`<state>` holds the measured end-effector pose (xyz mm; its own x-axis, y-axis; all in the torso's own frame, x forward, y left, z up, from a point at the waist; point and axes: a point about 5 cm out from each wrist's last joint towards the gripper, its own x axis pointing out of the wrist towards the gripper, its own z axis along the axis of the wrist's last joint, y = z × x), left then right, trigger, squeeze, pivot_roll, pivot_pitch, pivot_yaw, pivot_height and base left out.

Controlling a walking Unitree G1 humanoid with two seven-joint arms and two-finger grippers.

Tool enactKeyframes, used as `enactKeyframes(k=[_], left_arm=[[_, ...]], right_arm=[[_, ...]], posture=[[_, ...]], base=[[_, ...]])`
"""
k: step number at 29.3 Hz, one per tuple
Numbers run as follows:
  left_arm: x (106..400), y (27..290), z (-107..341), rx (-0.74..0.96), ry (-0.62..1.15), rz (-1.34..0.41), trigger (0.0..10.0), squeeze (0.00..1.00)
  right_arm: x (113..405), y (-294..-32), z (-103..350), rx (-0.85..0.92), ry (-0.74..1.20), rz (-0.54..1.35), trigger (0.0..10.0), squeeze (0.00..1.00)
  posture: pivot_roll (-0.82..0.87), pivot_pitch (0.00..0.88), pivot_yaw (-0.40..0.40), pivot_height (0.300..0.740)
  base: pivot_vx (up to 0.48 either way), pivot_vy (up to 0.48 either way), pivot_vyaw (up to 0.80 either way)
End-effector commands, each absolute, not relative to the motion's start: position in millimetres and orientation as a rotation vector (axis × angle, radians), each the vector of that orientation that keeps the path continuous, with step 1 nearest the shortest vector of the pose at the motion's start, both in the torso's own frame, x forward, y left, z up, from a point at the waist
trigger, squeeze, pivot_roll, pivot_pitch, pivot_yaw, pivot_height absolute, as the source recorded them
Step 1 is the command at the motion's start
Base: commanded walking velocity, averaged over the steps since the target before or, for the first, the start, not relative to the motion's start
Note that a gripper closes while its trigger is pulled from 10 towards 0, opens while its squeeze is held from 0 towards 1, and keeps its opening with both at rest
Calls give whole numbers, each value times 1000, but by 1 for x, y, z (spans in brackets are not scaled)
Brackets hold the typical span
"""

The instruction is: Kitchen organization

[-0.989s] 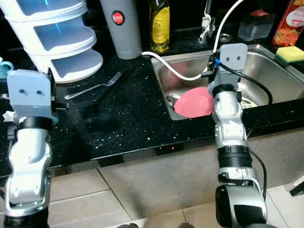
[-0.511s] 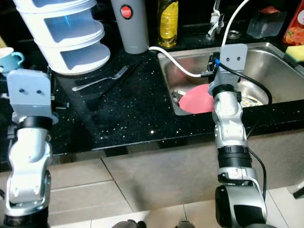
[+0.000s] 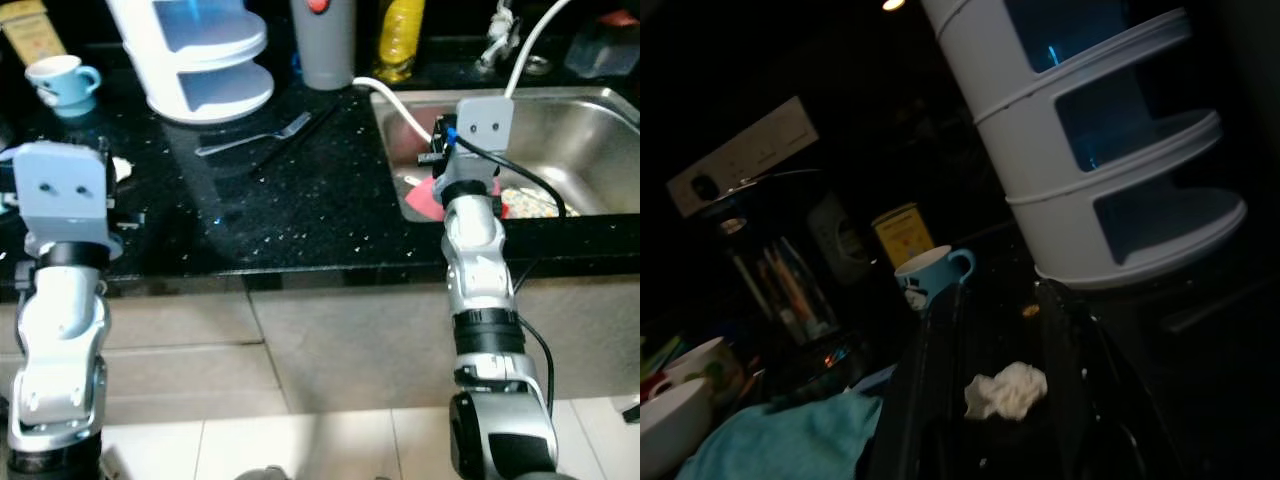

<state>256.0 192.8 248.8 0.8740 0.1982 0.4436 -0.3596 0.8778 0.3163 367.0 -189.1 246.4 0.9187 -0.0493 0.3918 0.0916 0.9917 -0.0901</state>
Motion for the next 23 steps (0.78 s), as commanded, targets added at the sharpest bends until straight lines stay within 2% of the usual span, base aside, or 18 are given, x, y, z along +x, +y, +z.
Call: enactKeyframes(k=[1, 6, 23], left_arm=[[256, 191, 247, 397, -407, 284, 10000, 0], [256, 190, 246, 396, -405, 286, 10000, 0], [258, 184, 234, 390, -344, 249, 10000, 0]], right_arm=[[367, -189, 247, -100, -401, -72, 10000, 0], [366, -190, 247, -101, -401, -73, 10000, 0], [367, -192, 243, -102, -389, -76, 10000, 0]], posture=[[148, 0, 32, 740], [148, 0, 32, 740], [146, 0, 34, 740]], base=[[-322, 0, 0], [-298, 0, 0], [0, 0, 0]])
